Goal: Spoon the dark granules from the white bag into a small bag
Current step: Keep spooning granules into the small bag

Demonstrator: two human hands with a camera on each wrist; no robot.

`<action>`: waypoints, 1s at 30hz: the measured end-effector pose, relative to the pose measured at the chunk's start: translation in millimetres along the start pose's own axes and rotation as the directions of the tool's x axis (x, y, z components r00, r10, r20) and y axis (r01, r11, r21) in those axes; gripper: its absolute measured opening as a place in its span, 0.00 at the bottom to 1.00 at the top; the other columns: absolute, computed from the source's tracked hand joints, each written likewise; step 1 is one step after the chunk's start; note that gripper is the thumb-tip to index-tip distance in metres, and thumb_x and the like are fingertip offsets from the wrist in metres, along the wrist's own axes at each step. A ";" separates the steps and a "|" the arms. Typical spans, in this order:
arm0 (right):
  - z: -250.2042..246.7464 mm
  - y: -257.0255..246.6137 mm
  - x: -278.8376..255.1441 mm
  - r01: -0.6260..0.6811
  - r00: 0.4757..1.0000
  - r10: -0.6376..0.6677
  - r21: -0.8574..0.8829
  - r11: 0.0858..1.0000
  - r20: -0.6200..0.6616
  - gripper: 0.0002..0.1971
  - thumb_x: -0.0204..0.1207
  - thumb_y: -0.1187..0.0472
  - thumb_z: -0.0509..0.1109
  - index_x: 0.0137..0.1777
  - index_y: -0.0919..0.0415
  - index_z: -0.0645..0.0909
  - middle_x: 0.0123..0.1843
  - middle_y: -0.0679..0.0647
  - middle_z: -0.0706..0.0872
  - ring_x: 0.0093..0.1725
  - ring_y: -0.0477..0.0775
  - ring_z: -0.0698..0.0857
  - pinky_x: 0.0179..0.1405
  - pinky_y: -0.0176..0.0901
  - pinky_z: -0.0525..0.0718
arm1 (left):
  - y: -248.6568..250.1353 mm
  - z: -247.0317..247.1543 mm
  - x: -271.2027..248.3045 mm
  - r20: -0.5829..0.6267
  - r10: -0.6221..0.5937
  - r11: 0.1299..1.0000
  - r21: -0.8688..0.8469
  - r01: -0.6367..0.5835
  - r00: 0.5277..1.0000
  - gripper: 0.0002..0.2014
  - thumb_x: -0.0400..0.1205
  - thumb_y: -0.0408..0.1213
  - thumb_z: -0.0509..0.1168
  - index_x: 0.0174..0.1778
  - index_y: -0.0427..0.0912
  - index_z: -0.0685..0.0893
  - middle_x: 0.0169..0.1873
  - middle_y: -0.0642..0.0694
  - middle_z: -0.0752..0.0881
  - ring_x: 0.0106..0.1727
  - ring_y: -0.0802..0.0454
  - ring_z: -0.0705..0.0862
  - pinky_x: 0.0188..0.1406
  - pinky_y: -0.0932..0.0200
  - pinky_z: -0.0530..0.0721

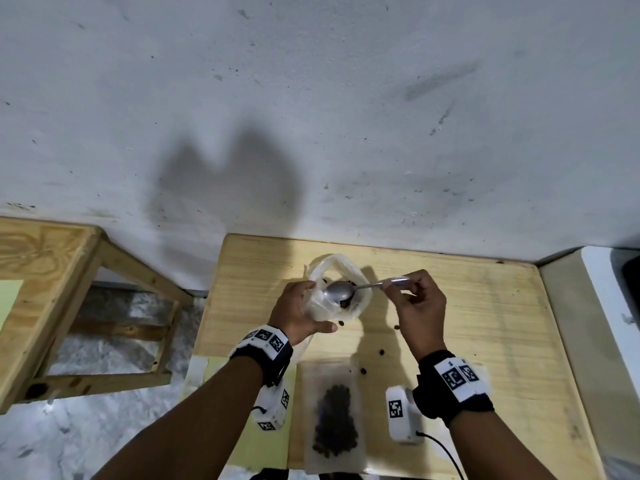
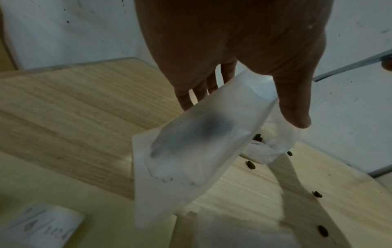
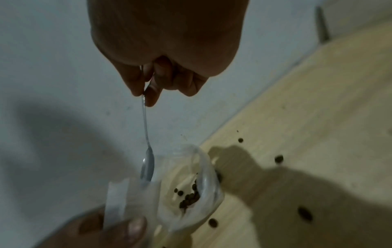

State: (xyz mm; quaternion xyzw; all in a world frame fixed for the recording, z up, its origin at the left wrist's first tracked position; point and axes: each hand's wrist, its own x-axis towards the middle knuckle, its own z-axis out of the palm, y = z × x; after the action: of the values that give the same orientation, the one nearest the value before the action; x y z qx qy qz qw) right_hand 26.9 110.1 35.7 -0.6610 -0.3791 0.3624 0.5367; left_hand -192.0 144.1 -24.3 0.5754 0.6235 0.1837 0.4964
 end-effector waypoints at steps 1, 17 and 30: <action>-0.5 1.5 2.1 -0.037 0.995 0.043 0.062 0.997 -0.088 0.16 0.71 0.71 0.79 0.35 0.56 0.75 0.36 0.61 0.87 0.32 0.52 0.80 0.33 0.44 0.76 | 0.1 -0.8 -1.1 -0.008 0.003 1.000 0.012 -0.003 1.000 0.49 0.56 0.44 0.88 0.73 0.46 0.74 0.67 0.50 0.72 0.67 0.52 0.75 0.68 0.58 0.76; 9.0 45.6 -8.6 -0.460 0.883 0.466 -0.269 0.846 -0.046 0.13 0.67 0.53 0.84 0.46 0.57 0.88 0.43 0.51 0.88 0.44 0.57 0.85 0.48 0.50 0.84 | 12.5 -12.4 -28.0 -0.151 0.085 0.996 0.018 -0.084 0.985 0.48 0.61 0.49 0.85 0.76 0.53 0.69 0.64 0.52 0.74 0.60 0.55 0.79 0.58 0.58 0.82; 12.4 -54.8 -27.4 0.190 0.879 0.077 -0.493 0.849 0.471 0.05 0.71 0.46 0.79 0.43 0.43 0.88 0.38 0.42 0.88 0.41 0.43 0.86 0.45 0.46 0.84 | 55.0 -3.8 -44.6 -0.085 0.293 0.956 0.018 -0.293 0.952 0.56 0.53 0.50 0.88 0.78 0.51 0.68 0.64 0.51 0.73 0.61 0.53 0.79 0.56 0.59 0.81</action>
State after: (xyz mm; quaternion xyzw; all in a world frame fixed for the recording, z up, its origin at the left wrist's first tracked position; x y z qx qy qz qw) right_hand -2.6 98.6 89.6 -0.6611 -0.6028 0.3788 0.2369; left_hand -172.7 120.0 39.6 0.6543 0.5529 0.2783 0.4345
